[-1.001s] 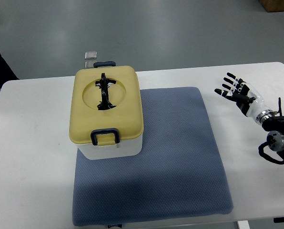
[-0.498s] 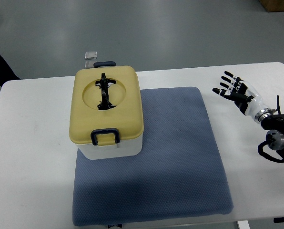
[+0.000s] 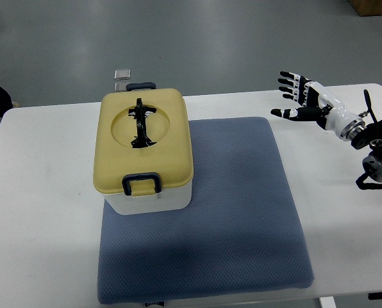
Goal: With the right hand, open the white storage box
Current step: 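Raise the right hand and reach over the yellow lid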
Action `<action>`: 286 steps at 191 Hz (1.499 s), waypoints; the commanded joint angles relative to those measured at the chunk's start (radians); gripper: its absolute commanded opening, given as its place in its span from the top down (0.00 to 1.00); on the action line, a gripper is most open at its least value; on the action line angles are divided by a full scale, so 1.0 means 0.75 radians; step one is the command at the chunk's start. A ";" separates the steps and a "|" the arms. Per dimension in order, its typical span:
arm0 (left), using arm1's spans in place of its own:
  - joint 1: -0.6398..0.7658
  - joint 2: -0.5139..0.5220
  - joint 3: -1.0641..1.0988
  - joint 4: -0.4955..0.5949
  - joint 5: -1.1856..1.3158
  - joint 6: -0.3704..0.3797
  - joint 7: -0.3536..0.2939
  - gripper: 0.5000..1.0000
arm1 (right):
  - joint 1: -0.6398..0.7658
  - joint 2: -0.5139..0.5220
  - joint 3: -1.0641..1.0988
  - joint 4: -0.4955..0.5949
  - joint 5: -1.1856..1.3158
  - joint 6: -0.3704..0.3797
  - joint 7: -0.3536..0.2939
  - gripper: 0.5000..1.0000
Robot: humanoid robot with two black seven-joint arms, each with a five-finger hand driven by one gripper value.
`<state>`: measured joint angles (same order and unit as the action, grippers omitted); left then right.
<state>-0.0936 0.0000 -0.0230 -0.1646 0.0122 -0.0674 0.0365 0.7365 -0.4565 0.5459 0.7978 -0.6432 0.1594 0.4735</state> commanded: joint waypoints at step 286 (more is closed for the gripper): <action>0.000 0.000 -0.004 -0.001 0.000 0.000 0.000 0.00 | 0.912 0.357 -0.728 0.170 -1.061 -0.337 0.183 0.14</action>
<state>-0.0928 0.0000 -0.0261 -0.1657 0.0123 -0.0675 0.0368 1.4033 -0.2148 0.0200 0.9351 -1.4362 -0.0741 0.6110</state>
